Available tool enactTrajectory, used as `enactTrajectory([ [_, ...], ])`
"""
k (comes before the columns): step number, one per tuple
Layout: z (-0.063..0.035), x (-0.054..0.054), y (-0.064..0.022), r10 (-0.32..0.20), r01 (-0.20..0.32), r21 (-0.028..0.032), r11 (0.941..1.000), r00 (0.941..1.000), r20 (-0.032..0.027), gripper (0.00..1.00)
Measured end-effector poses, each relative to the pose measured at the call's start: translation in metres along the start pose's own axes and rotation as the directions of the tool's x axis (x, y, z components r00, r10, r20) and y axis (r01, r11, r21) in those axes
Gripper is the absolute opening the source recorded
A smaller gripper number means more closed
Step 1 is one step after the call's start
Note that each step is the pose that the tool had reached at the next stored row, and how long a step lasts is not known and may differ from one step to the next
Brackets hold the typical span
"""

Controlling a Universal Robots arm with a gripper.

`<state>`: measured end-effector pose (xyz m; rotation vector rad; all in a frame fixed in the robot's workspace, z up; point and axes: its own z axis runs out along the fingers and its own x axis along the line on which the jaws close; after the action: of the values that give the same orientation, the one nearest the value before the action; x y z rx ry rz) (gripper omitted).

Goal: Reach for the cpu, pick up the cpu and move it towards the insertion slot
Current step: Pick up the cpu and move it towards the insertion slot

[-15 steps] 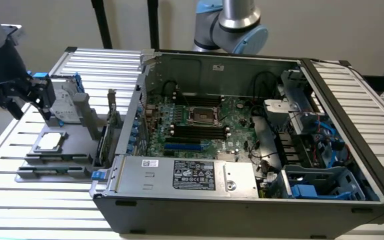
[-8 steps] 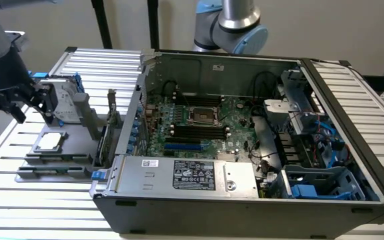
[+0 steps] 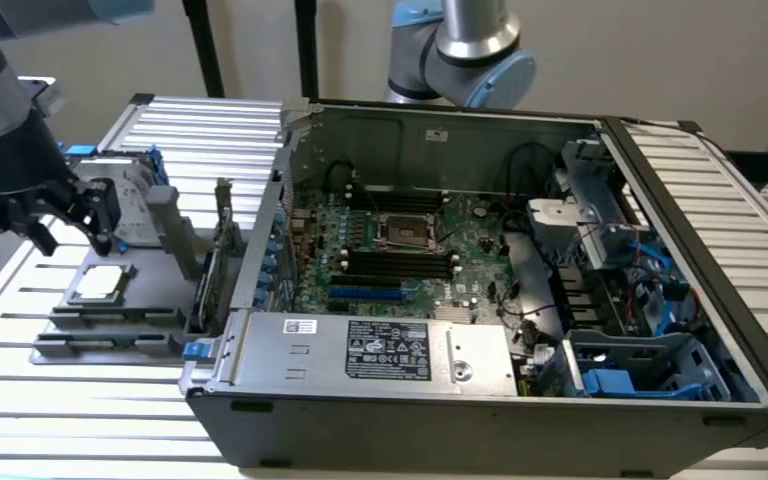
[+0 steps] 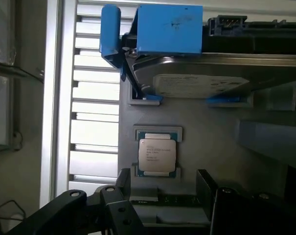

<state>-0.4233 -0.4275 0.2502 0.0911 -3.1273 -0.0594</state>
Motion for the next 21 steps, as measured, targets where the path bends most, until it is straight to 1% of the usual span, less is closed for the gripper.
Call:
enactTrajectory([
  [8,0.0145,0.000,-0.0009,-0.011,0.011,0.0001,0.9999,0.9999,-0.0004,0.65],
  [21,0.0380,0.000,-0.0018,-0.011,0.011,0.0002,0.9999,0.9999,-0.0006,0.65],
])
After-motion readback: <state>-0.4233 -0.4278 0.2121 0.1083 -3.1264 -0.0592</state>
